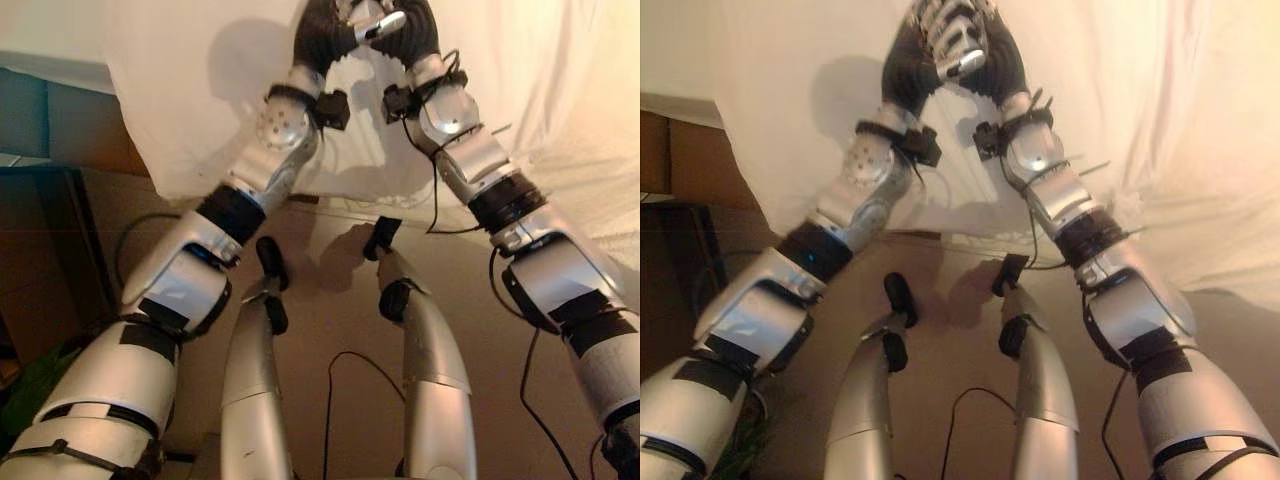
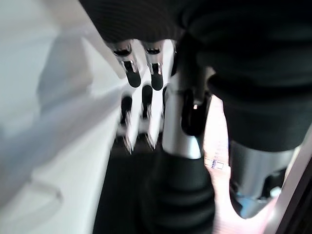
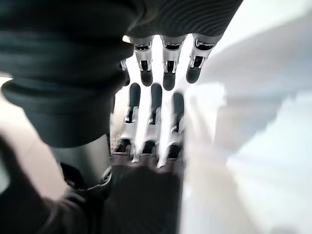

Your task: Make the bed

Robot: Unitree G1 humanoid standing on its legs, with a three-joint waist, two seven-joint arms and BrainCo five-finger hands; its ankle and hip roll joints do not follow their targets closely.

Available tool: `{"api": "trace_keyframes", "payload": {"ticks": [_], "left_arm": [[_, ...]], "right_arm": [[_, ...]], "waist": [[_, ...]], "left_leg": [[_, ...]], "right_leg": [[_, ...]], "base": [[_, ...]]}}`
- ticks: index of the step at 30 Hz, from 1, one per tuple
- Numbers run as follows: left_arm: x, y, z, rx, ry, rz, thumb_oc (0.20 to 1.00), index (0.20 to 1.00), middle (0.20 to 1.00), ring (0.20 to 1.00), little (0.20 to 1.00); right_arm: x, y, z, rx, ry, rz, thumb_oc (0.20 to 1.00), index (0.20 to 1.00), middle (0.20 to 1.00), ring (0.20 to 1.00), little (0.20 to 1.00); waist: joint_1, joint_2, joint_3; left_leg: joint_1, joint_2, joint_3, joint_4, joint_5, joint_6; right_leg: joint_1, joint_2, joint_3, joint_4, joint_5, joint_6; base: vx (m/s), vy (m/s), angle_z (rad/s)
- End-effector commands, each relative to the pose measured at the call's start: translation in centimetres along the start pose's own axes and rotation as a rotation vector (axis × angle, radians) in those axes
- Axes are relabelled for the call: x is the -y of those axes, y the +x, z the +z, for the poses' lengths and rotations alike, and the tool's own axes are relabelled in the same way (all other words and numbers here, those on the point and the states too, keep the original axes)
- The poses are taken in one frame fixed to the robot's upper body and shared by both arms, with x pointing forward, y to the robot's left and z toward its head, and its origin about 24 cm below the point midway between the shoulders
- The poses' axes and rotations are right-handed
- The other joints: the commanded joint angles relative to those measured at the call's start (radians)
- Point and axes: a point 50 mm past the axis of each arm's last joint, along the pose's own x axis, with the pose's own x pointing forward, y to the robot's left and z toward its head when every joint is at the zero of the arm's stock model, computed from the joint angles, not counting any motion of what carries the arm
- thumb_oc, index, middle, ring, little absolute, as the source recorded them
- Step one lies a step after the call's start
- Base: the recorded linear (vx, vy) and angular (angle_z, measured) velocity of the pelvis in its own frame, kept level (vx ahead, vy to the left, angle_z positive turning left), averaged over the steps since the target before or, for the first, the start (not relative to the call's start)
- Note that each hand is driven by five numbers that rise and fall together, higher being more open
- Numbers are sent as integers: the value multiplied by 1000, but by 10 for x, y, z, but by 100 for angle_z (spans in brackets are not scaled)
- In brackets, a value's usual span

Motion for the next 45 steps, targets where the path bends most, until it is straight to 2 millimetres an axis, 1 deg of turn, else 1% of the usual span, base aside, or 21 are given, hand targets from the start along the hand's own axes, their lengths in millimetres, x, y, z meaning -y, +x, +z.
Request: {"api": "trace_keyframes", "payload": {"ticks": [1,4,8,10,12,13,14,17,22,23,26,28,29,30,32,33,35,36,40,44,45], "left_arm": [[-23,7,20,141,157,137,1000,1000,1000,1000,1000],[-74,-2,-1,33,232,288,1000,1000,1000,1000,1000],[-140,-28,-28,-144,341,464,1000,1000,1000,1000,1000],[-154,-37,-29,-152,389,494,1000,1000,1000,1000,1000],[-172,-54,-35,-172,407,554,1000,1000,1000,1000,1000],[-172,-54,-35,-172,408,554,1000,1000,1000,1000,1000],[-188,-70,-41,-213,452,588,1000,1000,1000,1000,1000],[-199,-87,-49,-258,471,617,1000,1000,1000,1000,1000],[-233,-144,-63,-373,547,726,1000,1000,1000,1000,1000],[-233,-146,-63,-374,547,725,1000,1000,1000,1000,1000],[-245,-173,-69,-428,547,793,1000,1000,1000,1000,1000],[-251,-195,-73,-474,550,826,1000,1000,1000,1000,1000],[-251,-195,-73,-475,549,825,1000,1000,1000,1000,1000],[-257,-209,-75,-513,572,838,1000,1000,1000,1000,1000],[-258,-213,-76,-531,584,835,1000,1000,1000,1000,1000],[-259,-224,-80,-561,584,855,1000,1000,1000,1000,1000],[-257,-227,-82,-571,588,849,1000,1000,1000,1000,1000],[-254,-232,-83,-571,582,849,1000,1000,1000,1000,1000],[-248,-236,-87,-572,564,852,1000,1000,1000,1000,1000],[-240,-235,-89,-560,537,844,1000,1000,1000,1000,1000],[-235,-233,-93,-568,505,827,1000,1000,1000,1000,1000]], "right_arm": [[15,4,3,35,-93,-54,1000,1000,1000,1000,1000],[41,-6,-29,-113,-95,-146,1000,1000,1000,1000,1000],[83,-36,-77,-343,-92,-309,1000,1000,1000,1000,1000],[94,-47,-86,-379,-120,-341,1000,1000,1000,1000,1000],[114,-74,-107,-463,-134,-416,1000,1000,1000,1000,1000],[114,-75,-108,-463,-134,-415,1000,1000,1000,1000,1000],[125,-93,-120,-518,-139,-459,1000,1000,1000,1000,1000],[133,-110,-130,-569,-150,-493,1000,1000,1000,1000,1000],[177,-169,-146,-674,-171,-724,1000,1000,1000,1000,1000],[177,-170,-146,-675,-171,-724,1000,1000,1000,1000,1000],[190,-197,-151,-724,-205,-805,1000,1000,1000,1000,1000],[202,-228,-157,-795,-238,-866,1000,1000,1000,1000,1000],[202,-228,-157,-796,-239,-866,1000,1000,1000,1000,1000],[211,-252,-160,-868,-282,-912,1000,1000,1000,1000,1000],[213,-260,-161,-894,-309,-924,1000,1000,1000,1000,1000],[213,-278,-164,-935,-323,-980,1000,1000,1000,1000,1000],[211,-285,-165,-948,-337,-984,1000,1000,1000,1000,1000],[208,-302,-168,-986,-366,-1006,1000,1000,1000,1000,1000],[203,-318,-170,-1030,-391,-1038,1000,1000,1000,1000,1000],[186,-344,-180,-1129,-362,-995,1000,1000,1000,1000,1000],[171,-362,-189,-1226,-296,-942,1000,1000,1000,1000,1000]], "waist": [[12,22,-38],[9,18,-38],[10,20,-38],[12,22,-38],[16,28,-38],[16,28,-38],[17,32,-38],[16,34,-38],[14,43,-38],[15,43,-38],[14,44,-38],[12,45,-38],[12,46,-38],[10,47,-38],[9,49,-38],[4,52,-38],[5,52,-38],[3,54,-38],[1,55,-38],[-3,52,-38],[-2,53,-38]], "left_leg": [[-13,-5,-5,-40,39,-19],[-28,-7,1,-25,28,-16],[-43,-12,6,-21,20,-11],[-49,-14,3,-17,17,-7],[-58,-20,3,-13,13,-4],[-58,-20,3,-12,12,-4],[-66,-21,2,-8,11,-1],[-72,-22,4,1,6,2],[-83,-23,11,13,-7,7],[-82,-23,12,14,-7,7],[-81,-24,18,13,-9,9],[-83,-23,20,17,-13,9],[-82,-23,20,17,-13,9],[-85,-23,22,18,-13,9],[-84,-23,22,20,-14,10],[-89,-24,24,26,-16,12],[-90,-24,25,30,-19,13],[-92,-25,27,36,-23,13],[-95,-26,30,41,-26,15],[-100,-28,35,41,-26,16],[-99,-29,34,40,-26,18]], "right_leg": [[-15,-45,39,177,-146,213],[-33,-48,46,189,-150,211],[-56,-50,56,198,-152,210],[-65,-50,58,203,-154,210],[-77,-51,62,213,-160,208],[-77,-52,62,214,-160,208],[-86,-54,64,220,-162,207],[-95,-53,69,223,-163,206],[-119,-57,79,238,-165,206],[-118,-57,80,239,-165,206],[-119,-58,83,237,-164,207],[-122,-61,83,238,-165,206],[-121,-61,83,238,-165,206],[-122,-63,81,238,-165,207],[-122,-65,81,239,-164,207],[-127,-67,82,244,-164,207],[-128,-69,83,248,-165,207],[-133,-72,85,253,-168,206],[-134,-78,85,254,-165,208],[-136,-80,83,248,-161,207],[-136,-81,81,250,-161,206]], "base": [[55,2,11],[55,7,2],[50,29,3],[43,29,5],[37,10,-1],[34,11,-2],[0,0,0],[0,0,0],[0,0,0],[0,0,0],[1,3,-1],[-2,-1,-4],[0,0,0],[-2,5,3],[-5,13,8],[-9,18,8],[-6,13,5],[-3,11,3],[-3,6,-2],[-10,11,-7],[-7,5,-7]]}}
